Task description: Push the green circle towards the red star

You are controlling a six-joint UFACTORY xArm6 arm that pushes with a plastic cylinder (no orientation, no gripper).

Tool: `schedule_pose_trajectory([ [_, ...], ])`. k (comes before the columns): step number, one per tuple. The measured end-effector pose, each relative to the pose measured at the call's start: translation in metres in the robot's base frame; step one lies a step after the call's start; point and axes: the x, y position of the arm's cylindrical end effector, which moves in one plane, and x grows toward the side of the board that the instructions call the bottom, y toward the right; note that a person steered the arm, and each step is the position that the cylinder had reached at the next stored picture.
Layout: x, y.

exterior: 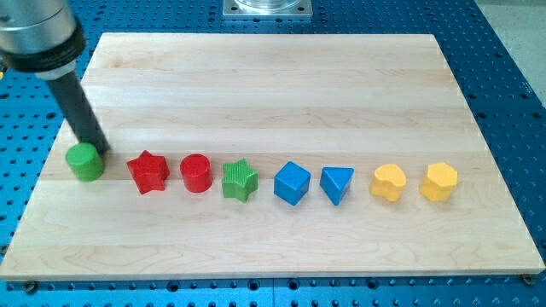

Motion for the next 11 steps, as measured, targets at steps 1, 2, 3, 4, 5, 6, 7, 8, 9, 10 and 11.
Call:
schedule_pose_trajectory([
  [1, 0.009, -0.004],
  [2, 0.004, -0.062],
  [3, 0.067, -0.049],
  [4, 0.075, -0.04],
  [5, 0.062, -0.03],
  [6, 0.058, -0.029],
  [7, 0.051, -0.025],
  [8, 0.002, 0.018],
  [9, 0.006, 0.072],
  [10, 0.008, 0.085],
  [11, 0.015, 0.084],
])
